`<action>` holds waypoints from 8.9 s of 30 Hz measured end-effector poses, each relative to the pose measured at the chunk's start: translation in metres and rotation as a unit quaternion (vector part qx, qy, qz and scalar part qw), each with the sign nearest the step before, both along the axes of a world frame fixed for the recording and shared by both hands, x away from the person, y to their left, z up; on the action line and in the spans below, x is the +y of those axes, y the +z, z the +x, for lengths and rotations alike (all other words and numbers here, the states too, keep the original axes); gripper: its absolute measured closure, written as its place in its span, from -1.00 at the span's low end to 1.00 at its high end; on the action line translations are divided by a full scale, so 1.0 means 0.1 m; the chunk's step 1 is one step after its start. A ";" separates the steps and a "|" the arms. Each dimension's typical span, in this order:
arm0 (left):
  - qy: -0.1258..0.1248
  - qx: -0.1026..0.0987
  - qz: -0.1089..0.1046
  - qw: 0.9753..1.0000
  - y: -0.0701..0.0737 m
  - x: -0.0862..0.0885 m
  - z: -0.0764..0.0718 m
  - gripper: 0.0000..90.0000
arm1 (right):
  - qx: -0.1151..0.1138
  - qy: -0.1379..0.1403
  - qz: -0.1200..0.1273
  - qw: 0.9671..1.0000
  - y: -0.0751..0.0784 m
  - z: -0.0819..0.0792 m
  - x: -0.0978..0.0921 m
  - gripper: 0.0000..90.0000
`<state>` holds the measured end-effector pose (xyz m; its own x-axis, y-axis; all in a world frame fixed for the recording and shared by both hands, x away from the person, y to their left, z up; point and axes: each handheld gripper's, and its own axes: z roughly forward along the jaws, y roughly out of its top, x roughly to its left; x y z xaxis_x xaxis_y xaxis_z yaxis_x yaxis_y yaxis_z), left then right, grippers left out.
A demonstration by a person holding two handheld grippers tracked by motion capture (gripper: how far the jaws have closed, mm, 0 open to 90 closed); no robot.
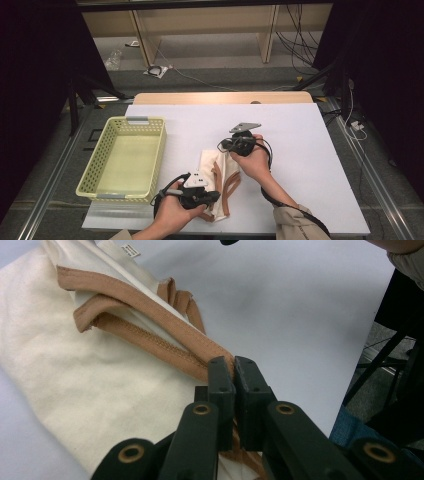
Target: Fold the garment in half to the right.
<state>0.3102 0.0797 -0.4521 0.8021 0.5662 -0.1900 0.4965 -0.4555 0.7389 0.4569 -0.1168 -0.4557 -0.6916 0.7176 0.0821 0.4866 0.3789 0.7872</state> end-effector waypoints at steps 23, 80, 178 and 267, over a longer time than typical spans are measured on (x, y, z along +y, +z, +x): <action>0.000 0.005 0.002 1.000 -0.04 -0.03 0.01 0.92 | 0.002 -0.001 -0.002 1.000 -0.02 0.01 -0.01 0.99; -0.009 0.012 0.015 1.000 -0.12 -0.10 0.03 0.92 | 0.013 -0.008 -0.010 1.000 -0.08 0.00 -0.05 0.99; -0.028 0.018 0.029 0.999 -0.21 -0.24 0.00 0.77 | 0.036 -0.013 -0.038 0.999 -0.22 -0.02 -0.16 0.85; 0.002 -0.025 0.001 1.000 -0.19 0.29 0.08 0.40 | 0.076 -0.045 -0.041 0.995 -0.14 -0.11 -0.38 0.79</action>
